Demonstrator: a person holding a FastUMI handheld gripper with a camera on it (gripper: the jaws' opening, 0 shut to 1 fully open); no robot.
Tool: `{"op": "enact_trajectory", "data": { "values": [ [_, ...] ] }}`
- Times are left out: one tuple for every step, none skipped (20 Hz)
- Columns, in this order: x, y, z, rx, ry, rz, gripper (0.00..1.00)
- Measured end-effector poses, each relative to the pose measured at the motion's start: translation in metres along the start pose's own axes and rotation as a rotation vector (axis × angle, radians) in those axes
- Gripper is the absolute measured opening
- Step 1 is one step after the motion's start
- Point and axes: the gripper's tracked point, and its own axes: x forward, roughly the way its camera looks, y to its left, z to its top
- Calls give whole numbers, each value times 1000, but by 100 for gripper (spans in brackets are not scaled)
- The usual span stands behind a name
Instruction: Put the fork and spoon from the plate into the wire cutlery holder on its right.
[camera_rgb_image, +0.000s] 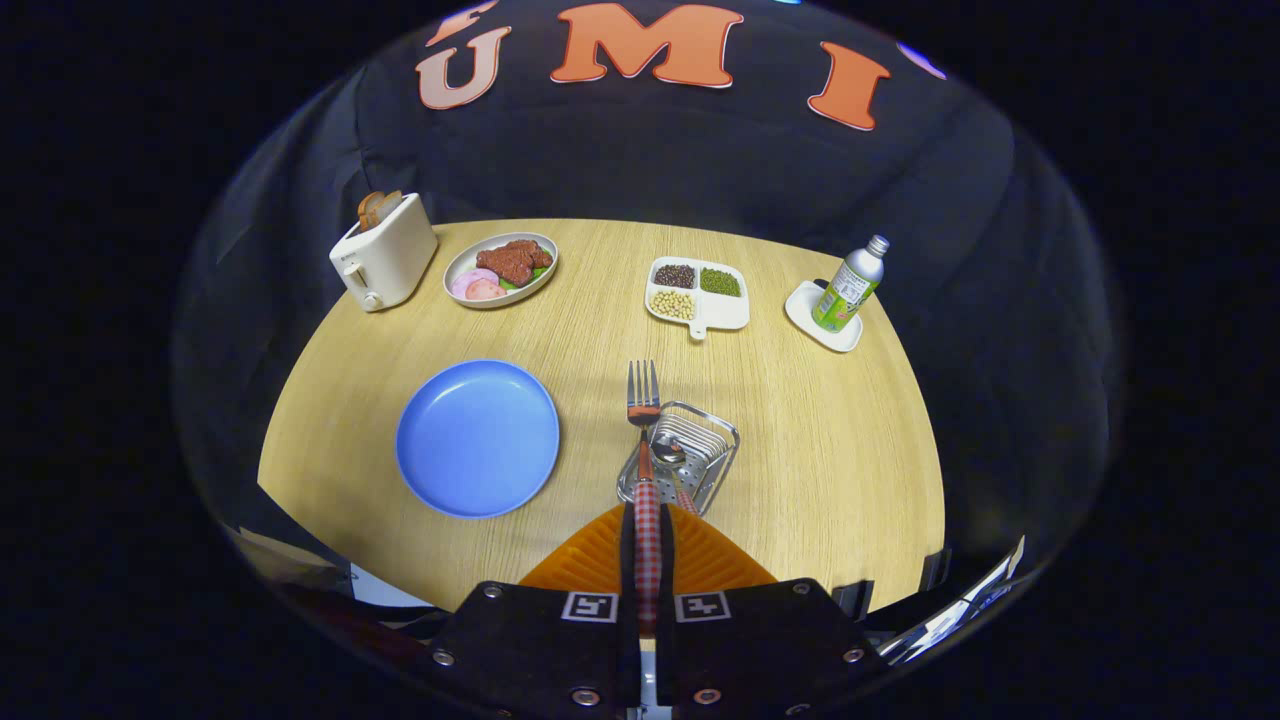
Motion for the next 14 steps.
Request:
{"op": "enact_trajectory", "data": {
  "values": [
    [-3,-5,-5,-25,30,0,6],
    [-2,-13,-6,-53,60,-1,6],
    [0,-18,-8,-76,88,-1,6],
    [2,-20,-9,-89,116,9,6],
    [4,-20,-9,-90,141,25,6],
    [6,-18,-12,-86,174,48,6],
    [9,-17,-14,-79,205,66,6],
    [12,-18,-16,-77,239,76,6],
    [13,-21,-19,-71,273,83,6],
    [15,-22,-17,-64,297,95,6],
    [18,-23,-17,-69,316,97,6],
    [19,-27,-15,-90,330,91,6],
    [17,-28,-13,-111,337,93,6],
    [14,-30,-10,-124,335,90,6]
  ]
}}
